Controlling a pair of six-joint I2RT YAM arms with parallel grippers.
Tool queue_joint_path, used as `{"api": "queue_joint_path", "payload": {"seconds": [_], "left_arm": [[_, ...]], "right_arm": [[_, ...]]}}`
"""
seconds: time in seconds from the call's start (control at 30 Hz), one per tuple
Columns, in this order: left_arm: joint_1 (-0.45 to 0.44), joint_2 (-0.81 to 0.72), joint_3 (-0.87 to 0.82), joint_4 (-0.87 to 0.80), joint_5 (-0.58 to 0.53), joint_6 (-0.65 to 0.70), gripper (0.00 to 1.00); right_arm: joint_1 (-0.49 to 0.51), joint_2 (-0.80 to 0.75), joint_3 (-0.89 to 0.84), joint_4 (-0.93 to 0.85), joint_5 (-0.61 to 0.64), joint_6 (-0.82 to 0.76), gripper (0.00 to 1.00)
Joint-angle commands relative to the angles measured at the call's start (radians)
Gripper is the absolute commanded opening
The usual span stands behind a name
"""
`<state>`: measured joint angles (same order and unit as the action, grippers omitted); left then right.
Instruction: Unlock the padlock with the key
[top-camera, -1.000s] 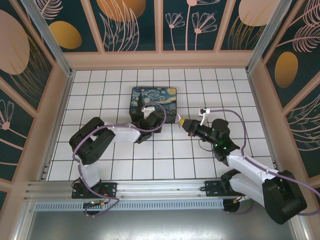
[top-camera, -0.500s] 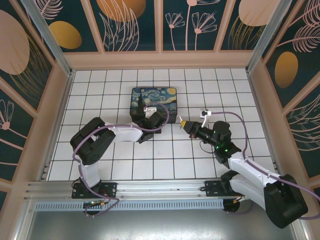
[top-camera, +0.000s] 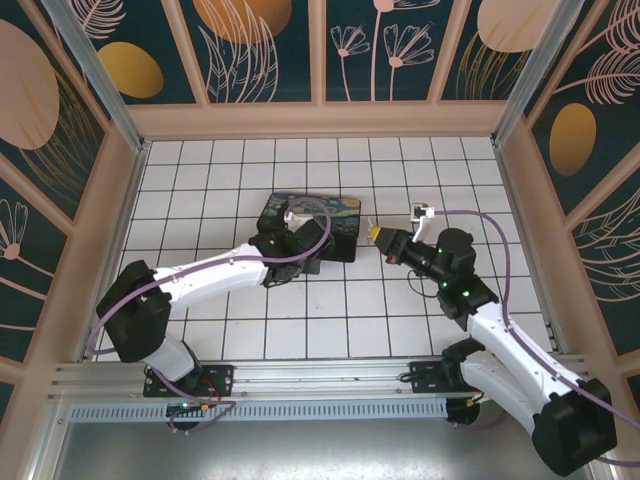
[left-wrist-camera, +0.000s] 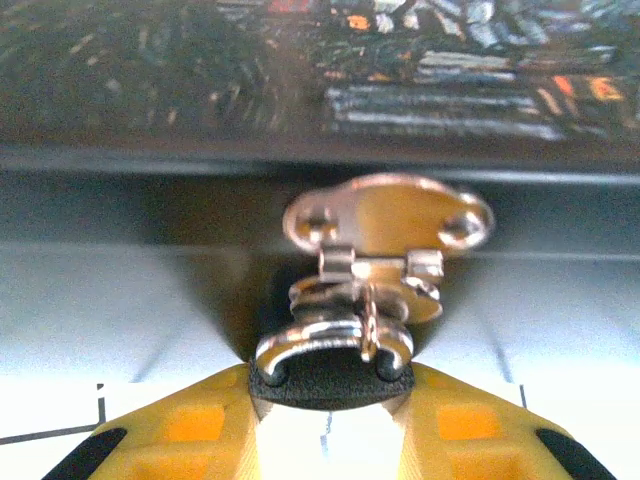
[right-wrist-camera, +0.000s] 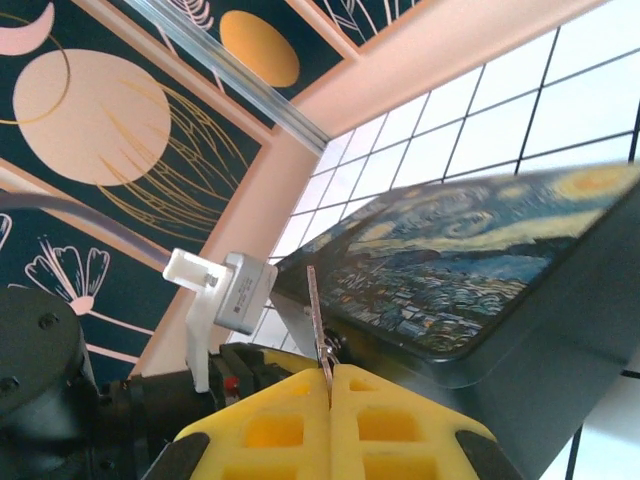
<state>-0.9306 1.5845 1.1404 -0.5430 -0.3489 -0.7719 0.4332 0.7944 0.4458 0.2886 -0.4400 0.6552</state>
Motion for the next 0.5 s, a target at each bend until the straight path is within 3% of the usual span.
{"api": "queue_joint_path", "payload": {"seconds": [0.0, 0.33, 0.4, 0.47], "left_arm": [[-0.003, -0.033, 0.147, -0.120, 0.000, -0.006, 0.22], [-0.002, 0.093, 0.428, -0.303, 0.011, 0.009, 0.27], [-0.003, 0.109, 0.460, -0.293, 0.011, 0.014, 0.36], [-0.003, 0.119, 0.498, -0.286, 0.014, 0.025, 0.52]], "right_arm": [[-0.007, -0.045, 0.040, -0.101, 0.027, -0.029, 0.00], [-0.010, -0.090, 0.111, -0.202, 0.022, -0.075, 0.00], [-0.010, -0.093, 0.104, -0.200, 0.012, -0.069, 0.00], [-0.010, -0.096, 0.088, -0.190, -0.008, -0.055, 0.00]]}}
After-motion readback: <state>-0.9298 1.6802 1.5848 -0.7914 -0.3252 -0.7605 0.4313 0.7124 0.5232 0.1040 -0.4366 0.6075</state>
